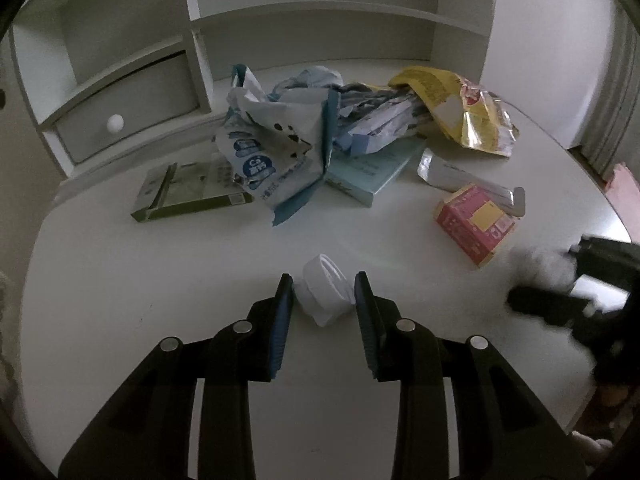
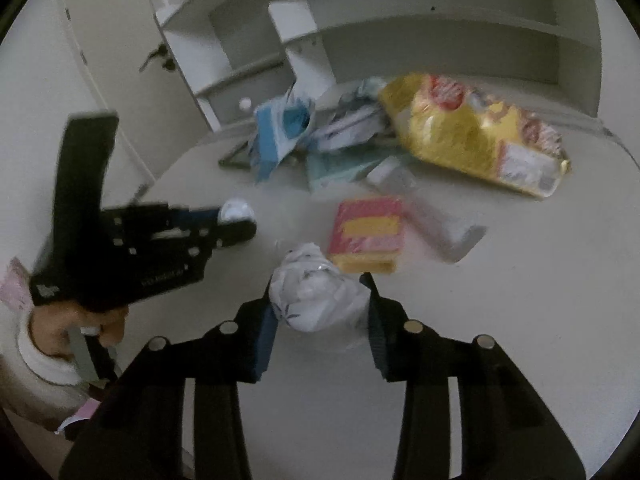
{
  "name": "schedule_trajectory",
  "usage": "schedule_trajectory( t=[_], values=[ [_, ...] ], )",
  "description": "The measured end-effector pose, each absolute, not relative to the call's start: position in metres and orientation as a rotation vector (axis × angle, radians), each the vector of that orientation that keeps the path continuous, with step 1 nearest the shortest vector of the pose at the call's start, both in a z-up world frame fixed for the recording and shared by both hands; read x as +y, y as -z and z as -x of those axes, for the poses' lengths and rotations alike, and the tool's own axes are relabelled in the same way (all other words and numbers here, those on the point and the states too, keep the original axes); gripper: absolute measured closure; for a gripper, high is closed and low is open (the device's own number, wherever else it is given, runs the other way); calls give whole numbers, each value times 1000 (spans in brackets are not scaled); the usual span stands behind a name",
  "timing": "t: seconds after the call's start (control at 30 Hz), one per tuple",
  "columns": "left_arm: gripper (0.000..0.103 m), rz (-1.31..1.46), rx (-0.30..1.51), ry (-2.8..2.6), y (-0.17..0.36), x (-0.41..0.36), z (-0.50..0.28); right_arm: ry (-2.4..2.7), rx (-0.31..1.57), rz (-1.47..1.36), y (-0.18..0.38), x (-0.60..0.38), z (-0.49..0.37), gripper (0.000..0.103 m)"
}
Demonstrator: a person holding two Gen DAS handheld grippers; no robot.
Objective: Collect trash
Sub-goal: 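Grasp white cap with left tool while right tool grasps white crumpled tissue, then carry white cap and tissue in both tools over the bin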
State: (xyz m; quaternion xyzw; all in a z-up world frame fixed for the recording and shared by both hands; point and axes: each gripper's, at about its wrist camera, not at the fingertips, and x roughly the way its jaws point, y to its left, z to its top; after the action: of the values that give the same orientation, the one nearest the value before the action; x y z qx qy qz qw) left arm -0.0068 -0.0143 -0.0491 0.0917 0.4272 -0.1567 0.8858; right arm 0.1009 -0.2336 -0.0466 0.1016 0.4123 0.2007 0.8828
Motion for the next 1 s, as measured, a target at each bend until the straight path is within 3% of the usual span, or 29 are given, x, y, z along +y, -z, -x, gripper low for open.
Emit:
schedule_trajectory(
  t=[0.67, 0.9, 1.0],
  values=[
    [72, -58, 860, 184, 53, -18, 21, -495, 762, -273, 38, -270, -123, 64],
    [73, -60, 801, 272, 26, -24, 43, -373, 642, -273, 8, -294, -79, 64],
    [73, -79, 745, 424, 0, -64, 70, -297, 589, -286, -19, -335, -35, 64]
  ],
)
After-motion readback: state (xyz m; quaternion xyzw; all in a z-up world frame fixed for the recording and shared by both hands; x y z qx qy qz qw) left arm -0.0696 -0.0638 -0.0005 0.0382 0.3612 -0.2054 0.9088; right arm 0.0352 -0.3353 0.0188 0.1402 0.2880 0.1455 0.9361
